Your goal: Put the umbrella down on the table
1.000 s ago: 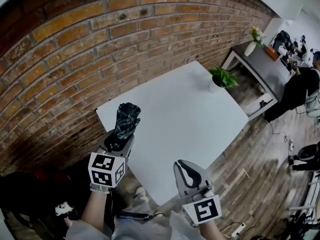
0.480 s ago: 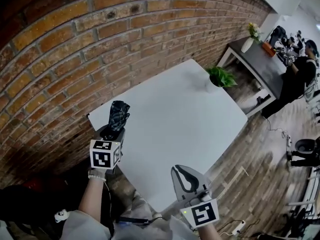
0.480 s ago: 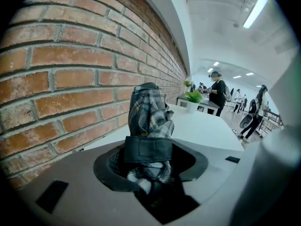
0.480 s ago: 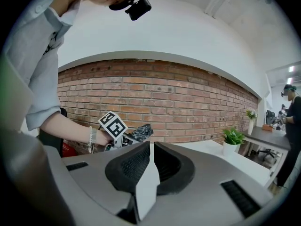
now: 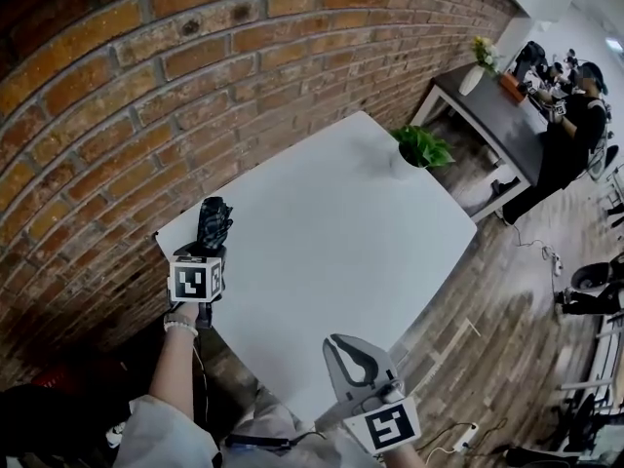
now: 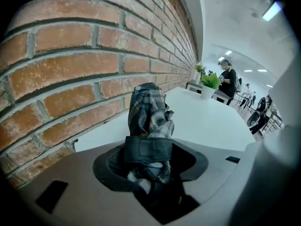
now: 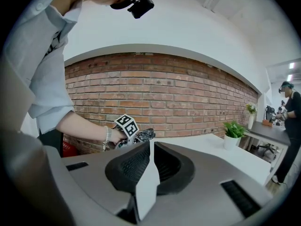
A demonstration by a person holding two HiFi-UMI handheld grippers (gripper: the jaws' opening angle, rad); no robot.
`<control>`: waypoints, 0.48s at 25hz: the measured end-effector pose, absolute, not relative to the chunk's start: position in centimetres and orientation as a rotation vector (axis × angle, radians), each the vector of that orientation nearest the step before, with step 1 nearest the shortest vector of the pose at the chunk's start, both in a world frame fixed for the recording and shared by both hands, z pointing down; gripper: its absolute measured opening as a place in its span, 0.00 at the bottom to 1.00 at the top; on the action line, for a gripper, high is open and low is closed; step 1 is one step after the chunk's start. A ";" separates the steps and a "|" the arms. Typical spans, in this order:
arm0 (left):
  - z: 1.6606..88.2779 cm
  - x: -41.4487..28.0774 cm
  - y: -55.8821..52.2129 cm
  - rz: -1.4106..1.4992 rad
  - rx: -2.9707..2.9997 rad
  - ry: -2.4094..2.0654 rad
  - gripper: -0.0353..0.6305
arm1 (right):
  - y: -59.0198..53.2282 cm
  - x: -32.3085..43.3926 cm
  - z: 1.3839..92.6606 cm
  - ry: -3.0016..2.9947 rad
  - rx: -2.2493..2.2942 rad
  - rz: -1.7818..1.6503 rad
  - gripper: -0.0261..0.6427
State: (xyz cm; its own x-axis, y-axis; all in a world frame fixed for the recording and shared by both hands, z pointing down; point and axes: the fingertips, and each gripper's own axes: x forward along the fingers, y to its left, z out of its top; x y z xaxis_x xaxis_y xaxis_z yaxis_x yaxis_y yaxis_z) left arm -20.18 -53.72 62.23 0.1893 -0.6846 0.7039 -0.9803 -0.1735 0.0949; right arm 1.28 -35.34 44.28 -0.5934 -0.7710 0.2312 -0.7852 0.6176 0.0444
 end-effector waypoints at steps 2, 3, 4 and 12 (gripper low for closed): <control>63.2 -20.7 -54.4 0.720 1.890 -1.540 0.38 | -35.6 1.1 44.5 -2.609 1.276 0.093 0.12; 63.7 -20.9 -54.6 0.728 1.868 -1.533 0.39 | -35.7 1.0 44.7 -2.605 1.277 0.096 0.12; 64.3 -21.1 -54.8 0.741 1.849 -1.526 0.39 | -35.8 1.0 44.8 -2.599 1.278 0.101 0.12; 66.2 -21.4 -55.3 0.779 1.765 -1.463 0.42 | -36.4 1.0 45.6 -2.573 1.292 0.117 0.12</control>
State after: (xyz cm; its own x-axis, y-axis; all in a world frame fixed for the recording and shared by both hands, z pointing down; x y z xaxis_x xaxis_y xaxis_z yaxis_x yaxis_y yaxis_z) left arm -21.38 -55.33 66.18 0.1791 -0.5595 0.8093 -0.9838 -0.1124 0.1399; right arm 0.98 -36.35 45.60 -0.5708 -0.7769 0.2656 -0.7979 0.6012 0.0440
